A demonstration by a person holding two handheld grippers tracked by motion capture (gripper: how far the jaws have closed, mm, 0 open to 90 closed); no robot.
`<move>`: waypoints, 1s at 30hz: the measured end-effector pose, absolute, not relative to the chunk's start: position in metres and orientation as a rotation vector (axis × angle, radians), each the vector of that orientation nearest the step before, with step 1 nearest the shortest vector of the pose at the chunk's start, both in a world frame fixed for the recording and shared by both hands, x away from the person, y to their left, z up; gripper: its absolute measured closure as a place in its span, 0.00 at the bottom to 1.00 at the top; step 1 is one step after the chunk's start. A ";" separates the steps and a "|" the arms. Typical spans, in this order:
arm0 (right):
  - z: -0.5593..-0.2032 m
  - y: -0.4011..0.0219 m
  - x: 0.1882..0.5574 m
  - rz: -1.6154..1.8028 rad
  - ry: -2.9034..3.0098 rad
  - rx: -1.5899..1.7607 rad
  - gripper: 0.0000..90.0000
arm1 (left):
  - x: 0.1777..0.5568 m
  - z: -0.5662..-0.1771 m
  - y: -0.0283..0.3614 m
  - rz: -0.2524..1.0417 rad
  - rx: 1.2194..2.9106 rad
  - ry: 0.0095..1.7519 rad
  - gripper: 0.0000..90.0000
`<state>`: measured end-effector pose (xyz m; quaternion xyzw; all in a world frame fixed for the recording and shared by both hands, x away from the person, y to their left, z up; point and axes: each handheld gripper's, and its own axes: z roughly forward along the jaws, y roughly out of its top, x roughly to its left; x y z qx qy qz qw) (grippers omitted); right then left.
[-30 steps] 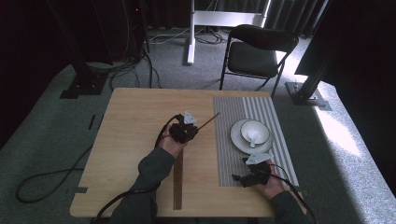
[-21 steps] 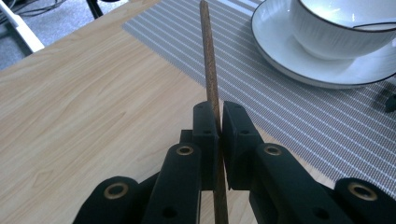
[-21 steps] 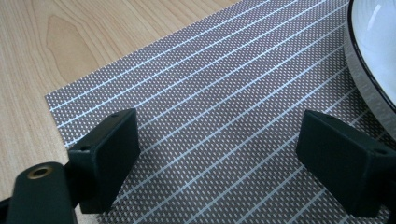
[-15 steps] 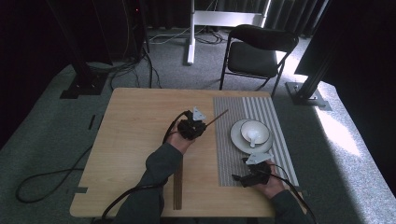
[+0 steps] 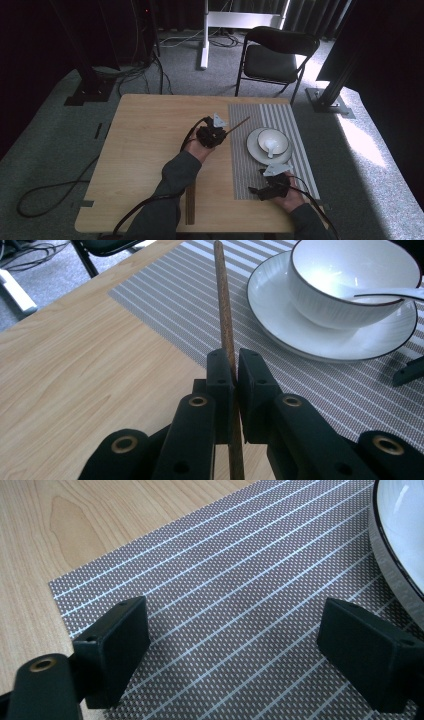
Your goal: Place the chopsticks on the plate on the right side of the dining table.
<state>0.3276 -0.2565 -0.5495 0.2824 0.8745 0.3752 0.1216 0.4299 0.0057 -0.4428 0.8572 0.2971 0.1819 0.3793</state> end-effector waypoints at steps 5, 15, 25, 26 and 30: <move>-0.549 -0.256 0.328 1.095 2.553 0.825 0.14 | 0.432 -0.440 -0.004 0.473 2.192 0.744 0.94; -0.549 -0.256 0.327 1.094 2.553 0.825 0.14 | 0.439 -0.437 -0.022 0.480 2.196 0.715 0.94; -0.549 -0.256 0.327 1.095 2.552 0.824 0.14 | 0.445 -0.439 -0.032 0.470 2.195 0.719 0.94; -0.549 -0.256 0.327 1.095 2.552 0.823 0.14 | 0.446 -0.439 -0.033 0.470 2.196 0.717 0.94; -0.549 -0.257 0.328 1.095 2.552 0.822 0.14 | 0.449 -0.442 -0.037 0.468 2.196 0.718 0.94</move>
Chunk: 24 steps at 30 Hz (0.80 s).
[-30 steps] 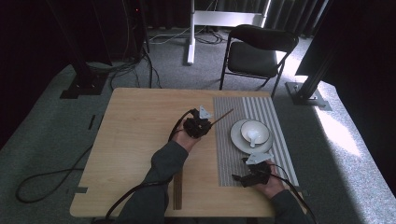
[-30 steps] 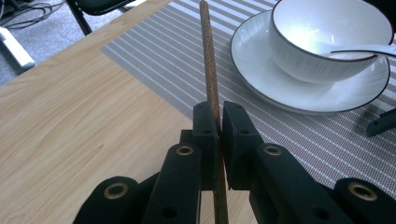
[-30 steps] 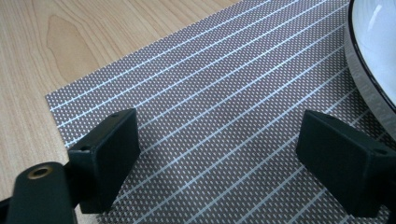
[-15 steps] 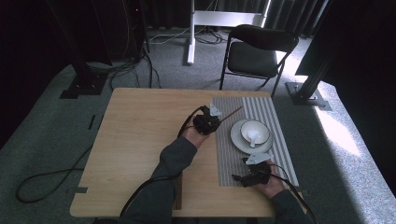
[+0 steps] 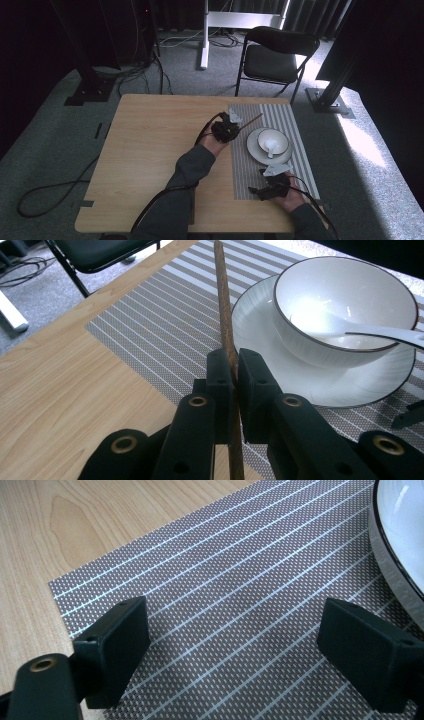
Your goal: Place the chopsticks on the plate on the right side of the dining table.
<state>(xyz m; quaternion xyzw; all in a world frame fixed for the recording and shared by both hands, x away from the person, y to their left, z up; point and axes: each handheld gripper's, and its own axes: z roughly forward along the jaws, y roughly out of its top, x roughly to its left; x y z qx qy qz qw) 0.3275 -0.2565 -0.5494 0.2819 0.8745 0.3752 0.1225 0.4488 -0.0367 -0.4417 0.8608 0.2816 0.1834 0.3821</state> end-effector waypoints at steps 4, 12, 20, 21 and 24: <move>-0.549 -0.257 0.328 1.095 2.552 0.822 0.14 | 0.450 -0.443 -0.040 0.468 2.197 0.708 0.94; -0.549 -0.256 0.328 1.095 2.552 0.823 0.14 | 0.452 -0.447 -0.050 0.457 2.201 0.691 0.94; -0.549 -0.256 0.328 1.096 2.552 0.823 0.14 | 0.455 -0.449 -0.054 0.449 2.197 0.690 0.94; -0.549 -0.256 0.328 1.096 2.552 0.823 0.14 | 0.455 -0.449 -0.055 0.446 2.195 0.691 0.94; -0.549 -0.256 0.328 1.097 2.552 0.823 0.14 | 0.457 -0.449 -0.056 0.442 2.192 0.690 0.94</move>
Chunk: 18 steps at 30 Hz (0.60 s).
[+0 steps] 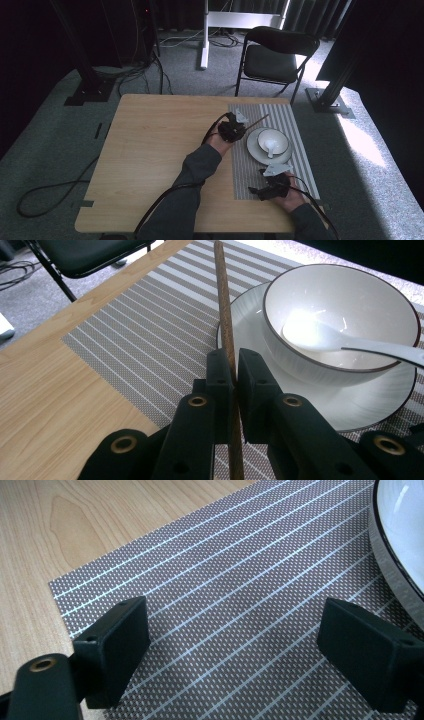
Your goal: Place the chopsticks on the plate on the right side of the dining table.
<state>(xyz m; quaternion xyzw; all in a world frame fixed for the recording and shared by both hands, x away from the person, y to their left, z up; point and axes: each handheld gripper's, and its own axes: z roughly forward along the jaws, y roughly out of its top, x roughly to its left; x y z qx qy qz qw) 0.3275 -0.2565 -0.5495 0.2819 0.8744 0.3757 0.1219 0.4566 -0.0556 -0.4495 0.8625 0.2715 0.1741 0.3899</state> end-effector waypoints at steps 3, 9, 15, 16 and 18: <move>-0.549 -0.256 0.328 1.098 2.552 0.823 0.14 | 0.458 -0.452 -0.059 0.435 2.187 0.695 0.94; -0.550 -0.257 0.328 1.095 2.552 0.822 0.14 | 0.460 -0.458 -0.065 0.428 2.191 0.689 0.94; -0.550 -0.256 0.328 1.097 2.552 0.822 0.14 | 0.464 -0.468 -0.066 0.412 2.195 0.706 0.94; -0.550 -0.256 0.328 1.097 2.552 0.821 0.14 | 0.465 -0.469 -0.066 0.410 2.195 0.710 0.94; -0.550 -0.256 0.328 1.096 2.552 0.822 0.14 | 0.466 -0.472 -0.067 0.406 2.199 0.710 0.94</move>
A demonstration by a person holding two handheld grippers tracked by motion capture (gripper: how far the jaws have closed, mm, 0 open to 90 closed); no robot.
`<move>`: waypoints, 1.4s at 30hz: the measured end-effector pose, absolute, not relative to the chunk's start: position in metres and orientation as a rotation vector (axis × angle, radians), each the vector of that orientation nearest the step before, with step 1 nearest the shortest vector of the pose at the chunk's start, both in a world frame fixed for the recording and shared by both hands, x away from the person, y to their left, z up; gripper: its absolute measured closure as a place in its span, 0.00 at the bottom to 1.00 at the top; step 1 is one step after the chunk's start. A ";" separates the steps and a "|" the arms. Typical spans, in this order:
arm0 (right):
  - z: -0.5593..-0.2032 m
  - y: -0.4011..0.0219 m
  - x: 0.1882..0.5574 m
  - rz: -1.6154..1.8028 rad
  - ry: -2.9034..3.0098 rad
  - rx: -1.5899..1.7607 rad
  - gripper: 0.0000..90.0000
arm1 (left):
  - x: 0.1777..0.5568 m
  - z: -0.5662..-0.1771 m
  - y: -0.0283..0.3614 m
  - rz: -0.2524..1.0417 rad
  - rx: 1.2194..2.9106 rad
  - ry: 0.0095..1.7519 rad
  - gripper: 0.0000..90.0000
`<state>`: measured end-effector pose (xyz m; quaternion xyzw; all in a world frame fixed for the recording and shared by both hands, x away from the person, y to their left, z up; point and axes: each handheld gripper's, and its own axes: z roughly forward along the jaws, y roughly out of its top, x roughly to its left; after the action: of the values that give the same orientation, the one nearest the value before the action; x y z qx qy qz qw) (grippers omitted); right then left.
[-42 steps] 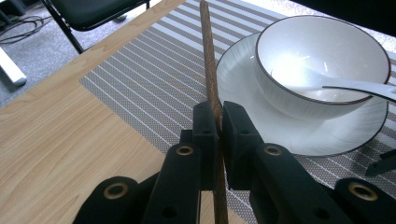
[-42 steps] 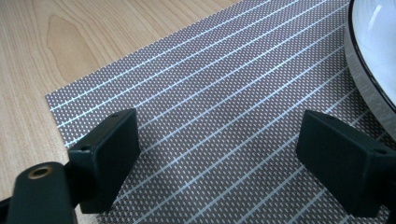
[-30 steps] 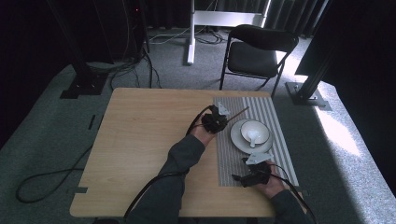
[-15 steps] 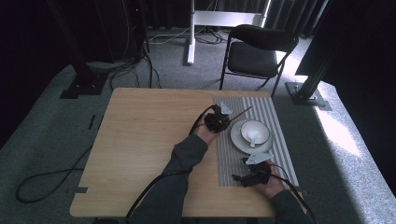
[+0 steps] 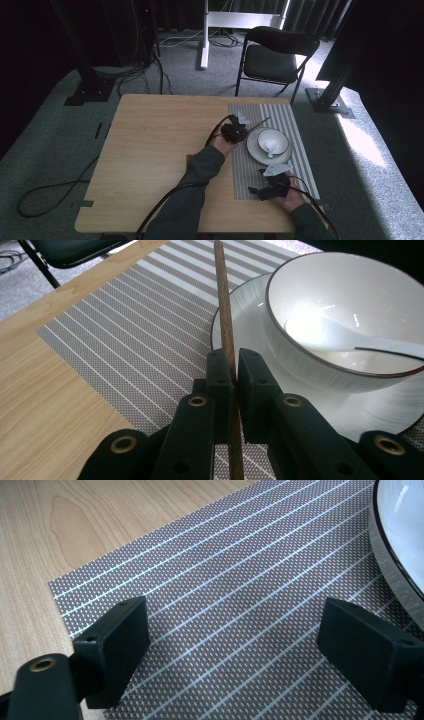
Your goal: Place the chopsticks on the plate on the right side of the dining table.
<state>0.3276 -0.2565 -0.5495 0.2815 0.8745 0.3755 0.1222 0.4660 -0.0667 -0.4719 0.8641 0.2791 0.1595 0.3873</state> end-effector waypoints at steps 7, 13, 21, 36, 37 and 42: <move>-0.549 -0.257 0.328 1.095 2.552 0.821 0.14 | 0.466 -0.482 -0.076 0.386 2.217 0.704 0.94; -0.550 -0.257 0.328 1.094 2.552 0.821 0.14 | 0.467 -0.490 -0.083 0.369 2.230 0.706 0.94; -0.550 -0.256 0.328 1.095 2.553 0.824 0.14 | 0.469 -0.502 -0.090 0.349 2.248 0.701 0.94; -0.550 -0.256 0.328 1.096 2.552 0.823 0.14 | 0.474 -0.508 -0.096 0.340 2.263 0.696 0.94; -0.550 -0.256 0.328 1.096 2.553 0.824 0.14 | 0.474 -0.508 -0.096 0.342 2.263 0.695 0.94; -0.550 -0.256 0.327 1.096 2.553 0.824 0.14 | 0.474 -0.509 -0.097 0.337 2.256 0.697 0.93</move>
<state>0.3275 -0.2565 -0.5495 0.2823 0.8744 0.3753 0.1217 0.4736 -0.0970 -0.5087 0.8790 0.2715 0.1314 0.3693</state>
